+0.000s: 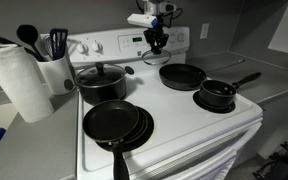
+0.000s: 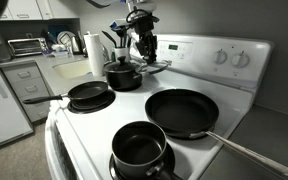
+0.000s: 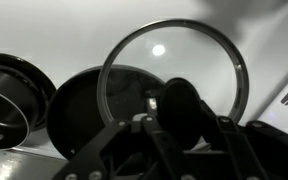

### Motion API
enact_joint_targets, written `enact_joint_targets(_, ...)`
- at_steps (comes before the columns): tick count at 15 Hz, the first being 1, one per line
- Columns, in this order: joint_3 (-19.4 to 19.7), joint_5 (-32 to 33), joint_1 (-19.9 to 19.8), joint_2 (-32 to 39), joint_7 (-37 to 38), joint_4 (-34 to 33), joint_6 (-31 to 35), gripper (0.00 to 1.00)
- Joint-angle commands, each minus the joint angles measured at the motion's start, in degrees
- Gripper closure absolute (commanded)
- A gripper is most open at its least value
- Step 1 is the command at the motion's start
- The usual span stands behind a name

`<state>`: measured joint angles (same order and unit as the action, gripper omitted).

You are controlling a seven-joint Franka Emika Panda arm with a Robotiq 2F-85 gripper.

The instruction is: Pick the lid on the stove and cover the pot on the bottom right

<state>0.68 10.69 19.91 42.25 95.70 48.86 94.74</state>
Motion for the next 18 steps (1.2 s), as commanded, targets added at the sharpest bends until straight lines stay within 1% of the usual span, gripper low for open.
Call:
enact_joint_targets(1,0.9,1.5,0.1,-8.3,1.2,9.9,-0.3,0.83)
enact_joint_targets(6,1.1,3.0,0.1,-18.5,4.1,22.8,0.6,0.83)
enact_joint_targets(10,0.7,2.6,0.2,-26.2,6.5,33.2,2.4,0.83)
enact_joint_targets(13,0.4,2.2,0.8,-28.9,9.8,41.2,7.1,0.83)
enact_joint_targets(14,-1.9,3.1,-0.7,-29.7,11.2,43.5,8.4,0.83)
enact_joint_targets(18,-3.0,4.2,-1.8,-32.6,15.8,53.1,16.7,0.83)
